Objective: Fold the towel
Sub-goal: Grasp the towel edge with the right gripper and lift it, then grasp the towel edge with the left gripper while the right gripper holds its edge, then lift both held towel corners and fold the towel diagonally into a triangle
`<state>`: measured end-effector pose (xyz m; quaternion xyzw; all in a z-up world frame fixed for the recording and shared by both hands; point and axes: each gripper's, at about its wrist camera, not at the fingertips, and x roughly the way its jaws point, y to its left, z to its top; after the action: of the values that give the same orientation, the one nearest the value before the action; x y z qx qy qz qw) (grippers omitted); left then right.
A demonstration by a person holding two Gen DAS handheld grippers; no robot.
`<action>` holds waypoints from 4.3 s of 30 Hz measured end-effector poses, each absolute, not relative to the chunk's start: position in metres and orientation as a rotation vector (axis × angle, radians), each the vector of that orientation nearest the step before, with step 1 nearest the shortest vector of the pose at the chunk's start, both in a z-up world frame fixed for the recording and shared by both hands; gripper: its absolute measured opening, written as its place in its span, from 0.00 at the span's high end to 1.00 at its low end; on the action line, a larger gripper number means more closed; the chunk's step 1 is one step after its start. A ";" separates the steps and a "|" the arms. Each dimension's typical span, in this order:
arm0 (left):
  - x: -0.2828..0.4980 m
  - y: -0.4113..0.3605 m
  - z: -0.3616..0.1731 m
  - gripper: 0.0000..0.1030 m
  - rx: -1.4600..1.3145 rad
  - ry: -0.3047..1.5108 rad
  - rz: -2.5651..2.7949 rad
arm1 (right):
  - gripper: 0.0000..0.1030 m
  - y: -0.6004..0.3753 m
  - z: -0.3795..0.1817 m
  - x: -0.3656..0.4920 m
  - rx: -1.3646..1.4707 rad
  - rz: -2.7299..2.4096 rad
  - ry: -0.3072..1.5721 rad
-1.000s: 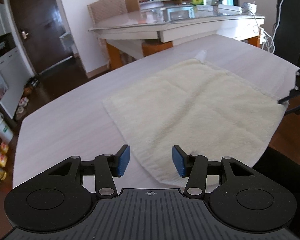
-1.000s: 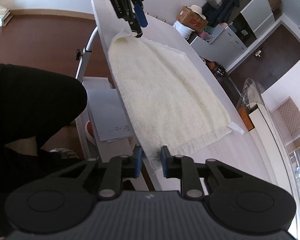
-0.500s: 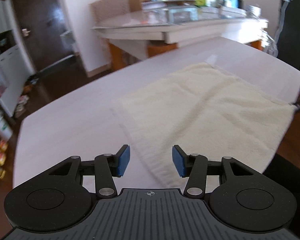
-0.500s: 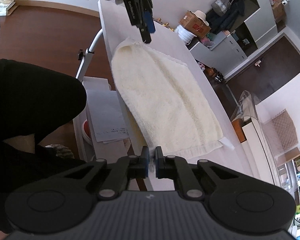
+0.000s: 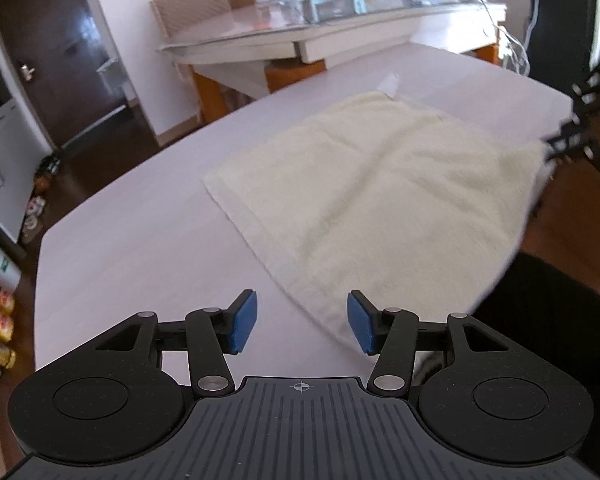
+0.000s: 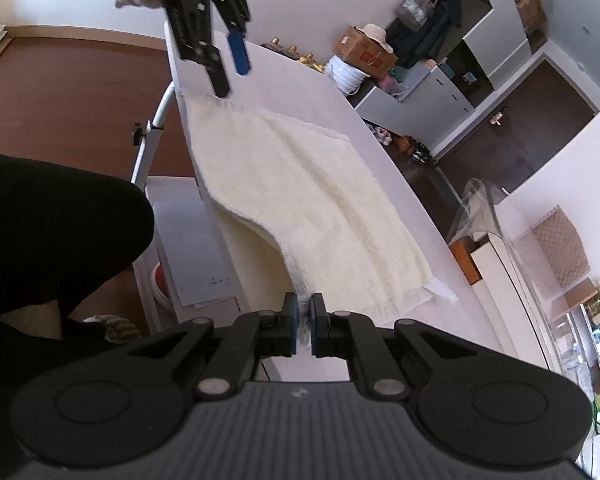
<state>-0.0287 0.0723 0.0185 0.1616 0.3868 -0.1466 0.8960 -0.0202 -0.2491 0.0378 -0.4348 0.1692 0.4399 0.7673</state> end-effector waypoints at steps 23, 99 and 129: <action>0.129 0.078 -0.006 0.47 0.331 0.749 -0.157 | 0.93 -0.252 0.043 0.001 -0.835 0.959 0.417; -0.032 0.125 -0.003 0.91 -0.121 0.861 -0.368 | 0.94 0.005 0.051 0.165 -1.517 1.262 0.149; -0.034 0.116 0.002 0.81 -0.088 0.873 -0.426 | 0.67 0.016 0.046 0.221 -1.070 1.138 0.256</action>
<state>-0.0341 0.1162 0.0023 -0.0423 0.4195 -0.2045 0.8834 0.2214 0.0161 0.0462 -0.4808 0.1150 0.5113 0.7030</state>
